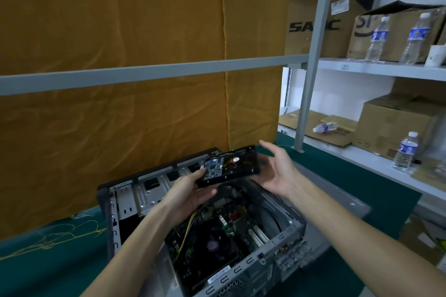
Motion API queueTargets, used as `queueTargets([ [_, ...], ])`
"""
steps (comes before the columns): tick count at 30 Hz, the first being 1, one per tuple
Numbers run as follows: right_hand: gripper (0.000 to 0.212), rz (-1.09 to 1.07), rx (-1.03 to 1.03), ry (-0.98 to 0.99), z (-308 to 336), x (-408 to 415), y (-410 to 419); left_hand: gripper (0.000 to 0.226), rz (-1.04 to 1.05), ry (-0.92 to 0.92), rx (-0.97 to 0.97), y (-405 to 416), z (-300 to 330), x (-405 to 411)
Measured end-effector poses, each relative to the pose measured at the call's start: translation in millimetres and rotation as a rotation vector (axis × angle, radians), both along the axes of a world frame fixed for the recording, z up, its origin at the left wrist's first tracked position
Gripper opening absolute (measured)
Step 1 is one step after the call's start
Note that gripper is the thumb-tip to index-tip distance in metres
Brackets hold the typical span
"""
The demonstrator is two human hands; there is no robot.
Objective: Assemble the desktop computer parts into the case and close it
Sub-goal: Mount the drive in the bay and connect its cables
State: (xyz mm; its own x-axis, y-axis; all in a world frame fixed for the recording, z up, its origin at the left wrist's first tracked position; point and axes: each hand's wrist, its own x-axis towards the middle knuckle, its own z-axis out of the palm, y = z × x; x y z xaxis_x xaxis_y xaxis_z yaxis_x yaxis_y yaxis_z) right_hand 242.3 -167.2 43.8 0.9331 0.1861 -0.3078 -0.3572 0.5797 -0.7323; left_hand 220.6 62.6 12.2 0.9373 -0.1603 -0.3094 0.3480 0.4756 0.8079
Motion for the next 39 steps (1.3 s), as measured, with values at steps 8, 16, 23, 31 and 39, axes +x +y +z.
queueTargets([
  [8,0.07,0.127,0.056,-0.157,-4.1,5.1,29.6,0.057,-0.115,-0.02,0.065,-11.3,-0.8,-17.2],
  [16,0.028,0.113,-0.389,-0.124,0.5,4.9,32.7,0.049,-0.188,-0.193,0.29,2.2,0.6,-10.6],
  [23,0.028,0.037,-0.629,-0.21,-18.8,-10.4,45.5,0.032,-0.076,-0.168,0.448,-0.8,-5.5,-14.7],
  [31,0.086,0.385,-0.645,-0.303,-24.4,-35.6,11.4,0.051,-0.043,-0.054,0.314,-4.7,-4.8,-19.5],
  [39,0.043,0.372,-0.439,-0.16,-19.2,-56.2,-12.9,0.03,-0.34,0.034,0.295,0.1,-1.0,-27.1],
])
